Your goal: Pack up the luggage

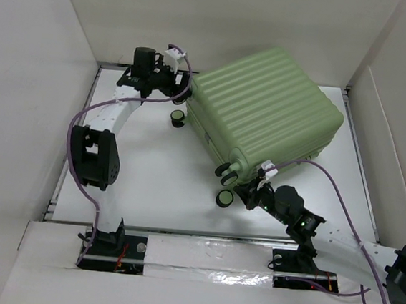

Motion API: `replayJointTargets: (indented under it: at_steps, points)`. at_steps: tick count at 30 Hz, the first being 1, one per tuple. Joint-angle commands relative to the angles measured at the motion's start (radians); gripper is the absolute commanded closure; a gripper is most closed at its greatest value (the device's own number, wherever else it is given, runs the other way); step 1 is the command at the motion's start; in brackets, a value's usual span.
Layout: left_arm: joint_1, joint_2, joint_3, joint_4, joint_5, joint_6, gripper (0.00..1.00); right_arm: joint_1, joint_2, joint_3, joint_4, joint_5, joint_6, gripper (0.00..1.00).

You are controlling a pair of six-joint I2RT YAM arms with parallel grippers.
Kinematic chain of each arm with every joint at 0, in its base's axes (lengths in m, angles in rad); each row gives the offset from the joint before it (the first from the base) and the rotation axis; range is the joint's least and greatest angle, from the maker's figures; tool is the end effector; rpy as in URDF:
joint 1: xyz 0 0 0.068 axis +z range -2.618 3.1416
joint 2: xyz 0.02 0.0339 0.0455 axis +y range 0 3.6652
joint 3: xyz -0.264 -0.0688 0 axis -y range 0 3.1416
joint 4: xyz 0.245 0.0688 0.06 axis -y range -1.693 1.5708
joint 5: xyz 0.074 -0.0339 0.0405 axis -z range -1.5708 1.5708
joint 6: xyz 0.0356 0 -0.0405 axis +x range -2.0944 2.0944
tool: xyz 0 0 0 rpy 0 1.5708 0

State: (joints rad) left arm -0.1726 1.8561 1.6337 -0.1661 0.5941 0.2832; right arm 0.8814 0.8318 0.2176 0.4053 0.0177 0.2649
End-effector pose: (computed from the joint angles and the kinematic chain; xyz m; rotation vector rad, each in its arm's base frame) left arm 0.4323 -0.0956 0.3321 0.8023 1.7468 -0.5056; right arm 0.1176 0.1417 0.1937 -0.5494 1.7694 0.8002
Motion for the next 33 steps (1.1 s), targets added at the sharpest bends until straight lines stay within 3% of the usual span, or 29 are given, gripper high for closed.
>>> replayJointTargets:
  at_steps: [1,3,4,6,7,10,12,16,19,23,27,33]
  points:
    - [-0.002,0.029,0.055,-0.044,0.053,0.024,0.22,0.007,-0.017,0.034,0.122,-0.068,0.0,1.0]
    - [-0.002,0.046,0.055,-0.05,0.052,0.019,0.21,-0.002,-0.023,0.034,0.118,-0.07,-0.001,1.0]
    - [-0.002,0.051,0.052,-0.049,0.049,0.014,0.29,-0.002,-0.025,0.032,0.118,-0.071,-0.003,1.0]
    - [-0.002,0.066,0.048,-0.046,0.052,0.004,0.52,-0.012,-0.028,0.031,0.116,-0.071,-0.001,1.0]
    - [-0.002,0.071,0.048,-0.038,0.056,-0.013,0.73,-0.012,-0.028,0.031,0.116,-0.078,-0.001,1.0]
    - [-0.002,0.063,0.014,0.054,0.027,-0.1,1.0,-0.03,-0.039,0.029,0.106,-0.087,-0.001,1.0]
    - [-0.002,0.002,-0.096,0.164,0.001,-0.168,1.0,-0.041,-0.063,0.028,0.096,-0.093,-0.001,1.0]
    - [-0.002,-0.15,-0.334,0.556,-0.054,-0.387,1.0,-0.087,-0.12,0.028,0.052,-0.102,-0.009,1.0]
    - [-0.05,-0.245,-0.484,0.687,-0.143,-0.436,1.0,-0.146,-0.16,0.057,-0.014,-0.131,-0.029,1.0]
    - [-0.178,-0.327,-0.621,0.752,-0.241,-0.42,1.0,-0.237,-0.181,0.129,-0.111,-0.177,-0.079,1.0]
    - [-0.293,-0.393,-0.776,0.865,-0.235,-0.464,1.0,-0.344,-0.215,0.189,-0.241,-0.171,-0.119,1.0]
    - [-0.467,-0.466,-0.882,0.895,-0.3,-0.461,1.0,-0.533,-0.306,0.246,-0.355,-0.212,-0.13,1.0]
